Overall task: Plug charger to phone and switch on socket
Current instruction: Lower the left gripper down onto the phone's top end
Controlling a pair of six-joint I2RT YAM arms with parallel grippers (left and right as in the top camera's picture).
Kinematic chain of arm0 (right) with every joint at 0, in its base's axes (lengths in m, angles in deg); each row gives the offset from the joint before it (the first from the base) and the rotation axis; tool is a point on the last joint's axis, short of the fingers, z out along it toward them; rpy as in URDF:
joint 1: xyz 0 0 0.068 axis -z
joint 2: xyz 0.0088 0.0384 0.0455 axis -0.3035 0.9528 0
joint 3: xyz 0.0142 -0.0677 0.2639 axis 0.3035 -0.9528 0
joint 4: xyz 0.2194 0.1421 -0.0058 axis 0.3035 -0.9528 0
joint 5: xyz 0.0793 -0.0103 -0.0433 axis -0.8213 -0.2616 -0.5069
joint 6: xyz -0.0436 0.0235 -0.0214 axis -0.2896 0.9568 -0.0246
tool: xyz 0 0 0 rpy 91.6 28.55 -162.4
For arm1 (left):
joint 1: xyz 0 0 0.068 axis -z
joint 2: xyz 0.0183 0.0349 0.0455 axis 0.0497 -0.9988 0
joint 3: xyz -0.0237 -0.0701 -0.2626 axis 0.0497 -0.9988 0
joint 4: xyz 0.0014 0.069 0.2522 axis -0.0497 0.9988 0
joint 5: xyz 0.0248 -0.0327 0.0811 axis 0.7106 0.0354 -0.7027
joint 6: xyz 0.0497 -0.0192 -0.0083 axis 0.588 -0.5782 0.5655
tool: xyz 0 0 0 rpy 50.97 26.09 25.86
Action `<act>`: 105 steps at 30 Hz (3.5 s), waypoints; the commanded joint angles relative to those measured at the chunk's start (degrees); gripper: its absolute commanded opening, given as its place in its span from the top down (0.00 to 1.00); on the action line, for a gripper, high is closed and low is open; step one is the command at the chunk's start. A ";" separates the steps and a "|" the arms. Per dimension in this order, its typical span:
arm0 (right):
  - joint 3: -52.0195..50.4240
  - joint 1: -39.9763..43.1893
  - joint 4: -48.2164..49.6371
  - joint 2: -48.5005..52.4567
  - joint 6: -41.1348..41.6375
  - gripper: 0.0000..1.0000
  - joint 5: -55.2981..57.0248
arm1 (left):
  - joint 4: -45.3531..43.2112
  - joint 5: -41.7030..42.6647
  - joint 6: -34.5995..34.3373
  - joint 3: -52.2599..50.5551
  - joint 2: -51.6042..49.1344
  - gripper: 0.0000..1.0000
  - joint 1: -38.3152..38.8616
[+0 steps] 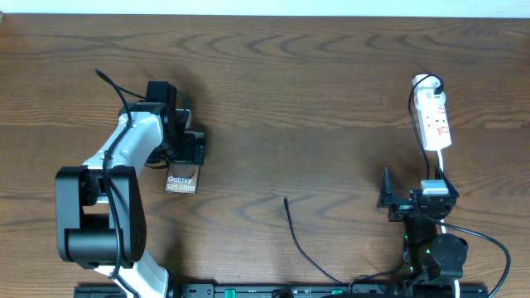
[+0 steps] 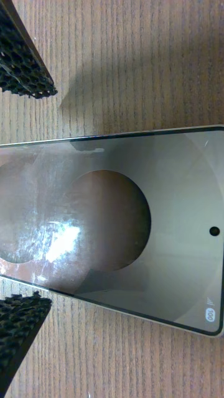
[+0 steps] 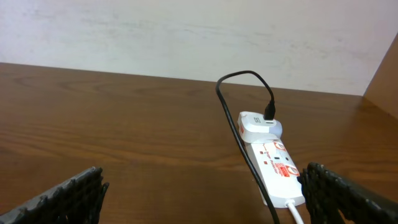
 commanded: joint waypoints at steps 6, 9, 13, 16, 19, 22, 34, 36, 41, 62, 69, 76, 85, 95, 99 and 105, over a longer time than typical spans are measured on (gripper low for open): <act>-0.07 -1.11 -0.24 -0.31 -0.59 0.01 -0.13 | 0.07 -0.07 0.96 -0.74 -0.22 0.01 0.22; -0.07 -1.11 -0.24 -0.31 -0.59 0.01 -0.13 | 0.09 -0.04 0.96 -0.74 -0.22 0.01 0.22; -0.07 -1.11 -0.24 -0.31 -0.59 0.01 -0.13 | 0.09 -0.04 0.98 -0.74 -0.22 0.01 0.39; -0.07 -1.11 -0.24 -0.31 -0.59 0.01 -0.13 | 0.02 -0.09 1.03 -0.74 -0.22 0.01 1.27; -0.07 -1.11 -0.24 -0.31 -0.59 0.01 -0.13 | 0.02 -0.17 1.01 -0.74 -0.22 0.01 2.51; -0.07 -1.11 -0.24 -0.31 -0.59 0.01 -0.13 | 0.04 -1.38 0.98 -0.74 -0.22 0.01 3.19; -0.07 -1.11 -0.24 -0.31 -0.59 0.01 -0.13 | 0.00 -3.26 0.50 -0.74 -0.22 0.01 3.10; -0.07 -1.11 -0.24 -0.31 -0.59 0.01 -0.13 | 0.00 -3.26 0.50 -0.74 -0.22 0.01 3.10; -0.07 -1.11 -0.24 -0.31 -0.59 0.01 -0.13 | -0.04 -1.99 0.55 -0.74 -0.24 0.01 3.10; -0.07 -1.11 -0.24 -0.31 -0.59 0.01 -0.13 | -0.20 -0.26 0.55 -0.74 -0.24 0.01 3.06; -0.07 -1.11 -0.24 -0.31 -0.61 0.01 -0.13 | -0.20 -0.96 0.55 -0.74 -0.26 0.01 3.04; -0.07 -1.11 -0.24 -0.31 -0.59 0.01 -0.13 | -0.20 -2.21 0.55 -0.74 -0.68 0.01 2.99; -0.07 -1.11 -0.24 -0.31 -0.59 0.01 -0.13 | -0.22 -2.21 0.55 -0.74 -2.78 0.01 2.99; -0.07 -1.11 -0.24 -0.31 -0.59 0.01 -0.13 | -0.44 -2.23 0.57 -0.74 -2.91 0.01 2.89; -0.07 -1.11 -0.24 -0.31 -0.61 0.01 -0.13 | -0.46 -2.21 0.55 -0.74 -2.91 0.01 2.32; -0.07 -1.11 -0.24 -0.31 -0.59 0.01 -0.13 | -0.44 -1.55 0.55 -0.74 -2.89 0.01 0.72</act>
